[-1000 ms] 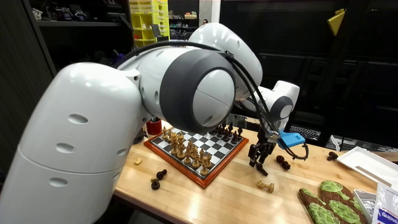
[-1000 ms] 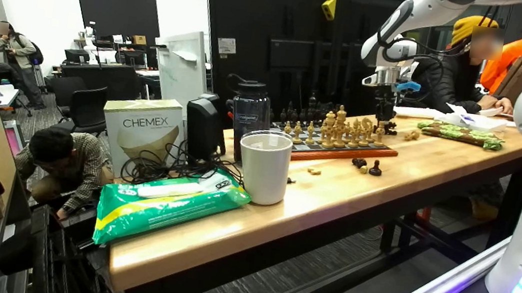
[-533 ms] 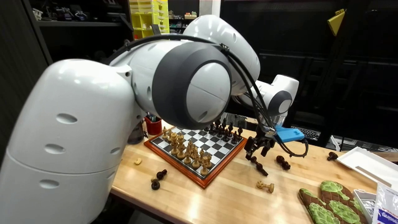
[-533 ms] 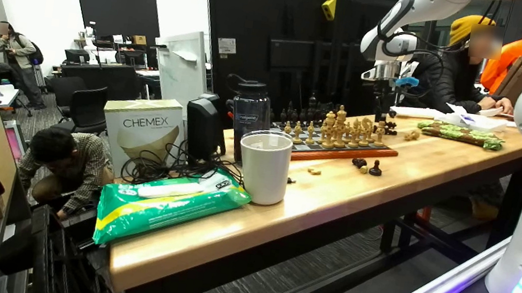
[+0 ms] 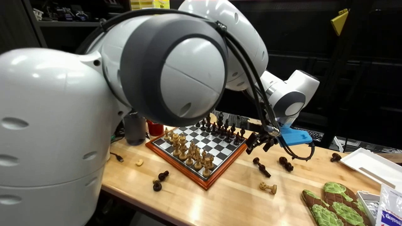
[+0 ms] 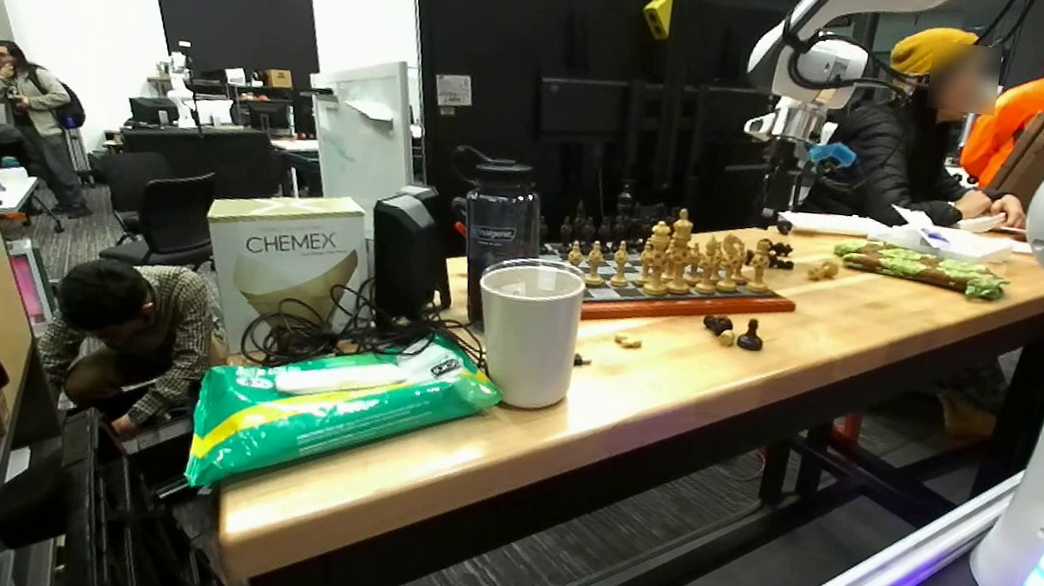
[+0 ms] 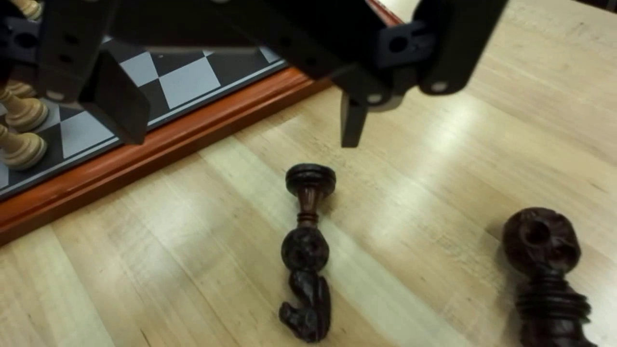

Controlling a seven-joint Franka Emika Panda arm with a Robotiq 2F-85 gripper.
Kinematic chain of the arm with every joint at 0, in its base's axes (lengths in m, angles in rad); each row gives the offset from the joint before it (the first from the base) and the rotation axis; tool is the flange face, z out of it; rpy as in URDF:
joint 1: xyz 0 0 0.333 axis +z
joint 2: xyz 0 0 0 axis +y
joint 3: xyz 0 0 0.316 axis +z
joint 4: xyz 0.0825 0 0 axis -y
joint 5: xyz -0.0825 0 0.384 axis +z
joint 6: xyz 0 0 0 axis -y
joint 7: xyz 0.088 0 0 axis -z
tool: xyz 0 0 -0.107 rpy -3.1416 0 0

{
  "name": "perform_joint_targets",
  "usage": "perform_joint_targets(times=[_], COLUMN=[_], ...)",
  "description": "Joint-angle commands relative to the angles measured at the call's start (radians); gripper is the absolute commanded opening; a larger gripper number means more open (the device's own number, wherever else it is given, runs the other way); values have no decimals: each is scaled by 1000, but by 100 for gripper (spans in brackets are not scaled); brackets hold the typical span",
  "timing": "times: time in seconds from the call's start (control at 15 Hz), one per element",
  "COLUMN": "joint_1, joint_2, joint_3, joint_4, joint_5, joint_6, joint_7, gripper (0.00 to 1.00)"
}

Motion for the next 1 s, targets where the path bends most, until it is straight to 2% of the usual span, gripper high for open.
perform_joint_targets(times=[0.0,0.27,0.73,0.93], joint_1=[4,7,-37,-73], joint_2=[4,20,45,47], joint_3=[-5,-1,-12,-5], joint_4=[5,10,18,8], joint_5=[2,1,4,49], joint_6=[-4,-3,30,42], joint_7=[-1,1,-118,-190], gripper=[100,100,100,100])
